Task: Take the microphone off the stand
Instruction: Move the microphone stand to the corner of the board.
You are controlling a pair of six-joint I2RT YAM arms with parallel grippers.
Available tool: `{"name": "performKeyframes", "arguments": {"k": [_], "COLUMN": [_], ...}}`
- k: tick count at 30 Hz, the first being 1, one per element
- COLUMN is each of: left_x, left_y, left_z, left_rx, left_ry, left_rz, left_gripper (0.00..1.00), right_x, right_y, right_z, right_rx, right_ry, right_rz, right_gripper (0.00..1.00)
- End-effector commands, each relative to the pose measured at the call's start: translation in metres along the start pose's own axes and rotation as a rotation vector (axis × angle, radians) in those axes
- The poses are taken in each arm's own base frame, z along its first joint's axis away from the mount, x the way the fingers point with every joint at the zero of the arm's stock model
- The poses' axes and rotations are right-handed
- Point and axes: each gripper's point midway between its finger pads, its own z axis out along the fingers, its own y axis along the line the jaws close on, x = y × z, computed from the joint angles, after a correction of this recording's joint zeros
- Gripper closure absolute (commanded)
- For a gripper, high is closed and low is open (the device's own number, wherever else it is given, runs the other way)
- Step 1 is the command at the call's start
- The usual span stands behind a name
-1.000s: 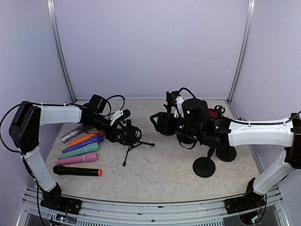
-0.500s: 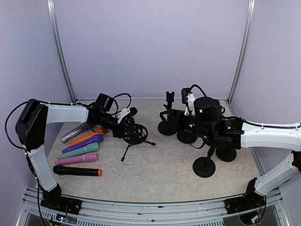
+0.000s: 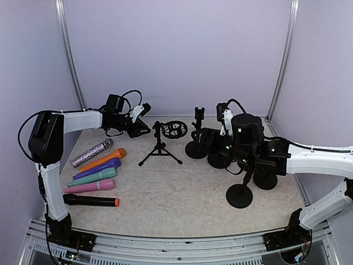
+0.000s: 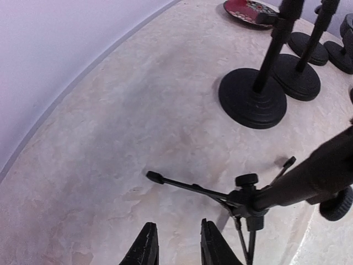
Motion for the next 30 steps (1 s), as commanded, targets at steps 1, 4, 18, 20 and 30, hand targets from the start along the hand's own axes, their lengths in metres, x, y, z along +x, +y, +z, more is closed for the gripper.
{"name": "performKeyframes", "arguments": {"k": [1, 4, 18, 20, 30], "left_x": [-0.006, 0.001, -0.006, -0.008, -0.016], "left_y": [0.010, -0.012, -0.056, -0.047, -0.028], "left_z": [0.004, 0.004, 0.009, 0.017, 0.025], "left_rx": [0.016, 0.078, 0.128, 0.076, 0.009], "left_ry": [-0.011, 0.008, -0.050, -0.047, -0.080], "left_rz": [-0.011, 0.039, -0.001, -0.022, -0.046], "left_gripper": [0.72, 0.67, 0.29, 0.31, 0.60], "right_x": [-0.004, -0.002, -0.004, -0.005, -0.008], "right_y": [-0.010, -0.013, -0.016, -0.015, -0.020], "right_z": [-0.010, -0.012, -0.014, -0.014, -0.023], "right_rx": [0.023, 0.033, 0.044, 0.042, 0.053], "right_ry": [-0.015, -0.015, -0.021, -0.021, -0.034], "right_rz": [0.002, 0.006, 0.005, 0.005, 0.010], "right_gripper": [0.27, 0.27, 0.26, 0.26, 0.29]}}
